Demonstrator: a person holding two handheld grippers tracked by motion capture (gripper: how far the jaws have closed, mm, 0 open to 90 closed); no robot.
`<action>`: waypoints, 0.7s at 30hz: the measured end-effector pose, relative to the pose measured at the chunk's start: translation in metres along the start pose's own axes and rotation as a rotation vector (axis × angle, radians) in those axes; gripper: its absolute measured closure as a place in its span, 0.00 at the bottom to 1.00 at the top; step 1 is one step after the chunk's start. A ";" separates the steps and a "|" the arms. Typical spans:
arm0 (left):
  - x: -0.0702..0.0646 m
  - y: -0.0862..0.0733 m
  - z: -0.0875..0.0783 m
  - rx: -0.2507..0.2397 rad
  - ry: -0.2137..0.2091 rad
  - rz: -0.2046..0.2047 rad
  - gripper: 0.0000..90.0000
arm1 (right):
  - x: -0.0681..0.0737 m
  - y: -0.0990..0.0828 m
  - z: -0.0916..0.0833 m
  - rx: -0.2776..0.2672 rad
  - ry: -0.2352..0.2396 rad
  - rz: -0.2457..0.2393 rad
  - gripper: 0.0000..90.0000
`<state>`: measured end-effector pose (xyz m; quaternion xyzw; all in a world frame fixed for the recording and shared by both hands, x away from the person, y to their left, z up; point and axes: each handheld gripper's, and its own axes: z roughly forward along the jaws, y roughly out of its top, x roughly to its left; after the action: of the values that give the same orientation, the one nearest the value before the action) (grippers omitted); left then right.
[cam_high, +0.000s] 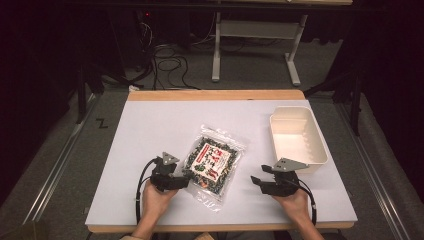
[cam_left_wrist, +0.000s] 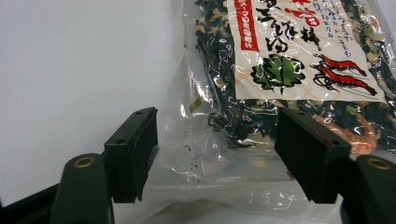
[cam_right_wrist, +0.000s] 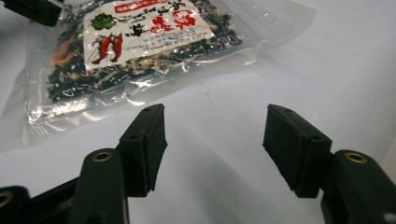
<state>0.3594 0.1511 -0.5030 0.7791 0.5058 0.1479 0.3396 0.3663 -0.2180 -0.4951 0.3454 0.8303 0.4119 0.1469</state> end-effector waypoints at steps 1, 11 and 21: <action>0.001 0.000 0.000 0.000 0.001 0.004 0.36 | -0.001 0.001 0.000 -0.006 0.013 0.007 0.46; 0.000 0.002 0.006 0.013 0.036 0.045 0.44 | -0.008 0.041 -0.006 0.012 0.000 0.006 0.45; -0.001 0.002 0.009 0.012 0.053 0.057 0.43 | -0.027 0.094 0.019 0.154 -0.036 0.045 0.40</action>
<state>0.3651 0.1463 -0.5082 0.7912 0.4930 0.1750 0.3169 0.4387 -0.1860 -0.4345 0.3816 0.8487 0.3439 0.1256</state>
